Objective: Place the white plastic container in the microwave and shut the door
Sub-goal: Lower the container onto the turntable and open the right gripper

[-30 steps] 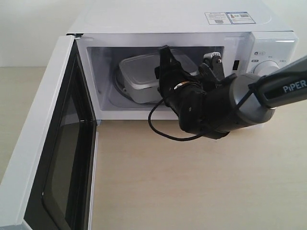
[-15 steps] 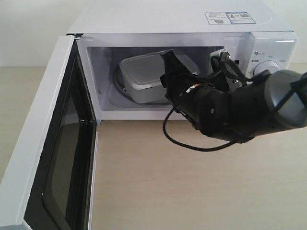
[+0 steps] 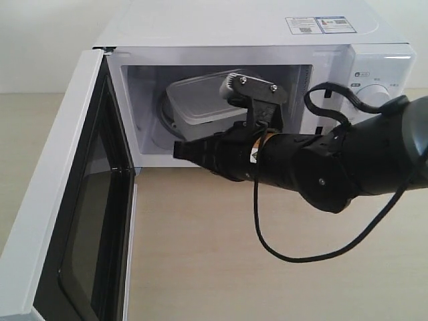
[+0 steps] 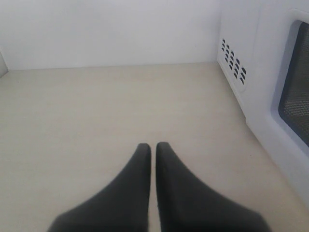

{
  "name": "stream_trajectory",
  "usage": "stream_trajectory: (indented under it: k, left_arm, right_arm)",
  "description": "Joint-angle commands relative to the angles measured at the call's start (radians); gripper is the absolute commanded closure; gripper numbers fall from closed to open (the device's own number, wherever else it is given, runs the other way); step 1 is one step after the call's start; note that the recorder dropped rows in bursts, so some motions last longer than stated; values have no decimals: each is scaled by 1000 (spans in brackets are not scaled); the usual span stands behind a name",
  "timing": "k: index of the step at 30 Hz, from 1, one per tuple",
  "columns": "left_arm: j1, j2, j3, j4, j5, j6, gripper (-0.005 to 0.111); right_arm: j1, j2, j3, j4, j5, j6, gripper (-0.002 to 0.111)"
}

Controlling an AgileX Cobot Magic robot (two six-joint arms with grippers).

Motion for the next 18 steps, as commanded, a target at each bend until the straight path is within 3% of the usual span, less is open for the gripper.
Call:
stream_trajectory:
  k: [1,6,14,18]
  left_arm:
    - [2,-3,4,-6,0,-6,102]
    - [2,-3,4,-6,0,-6,102]
    - [2,-3,4,-6,0,-6,102]
    - [2,-3,4,-6,0,-6,102]
  right_arm:
    - [-4,58,2,-22,-59,-179,108]
    - [-4,137,0,27,-221,-210,108]
    - [-4,211,-119,112,-217,-312,108]
    - [-4,238,-169,289,-213,-434,108]
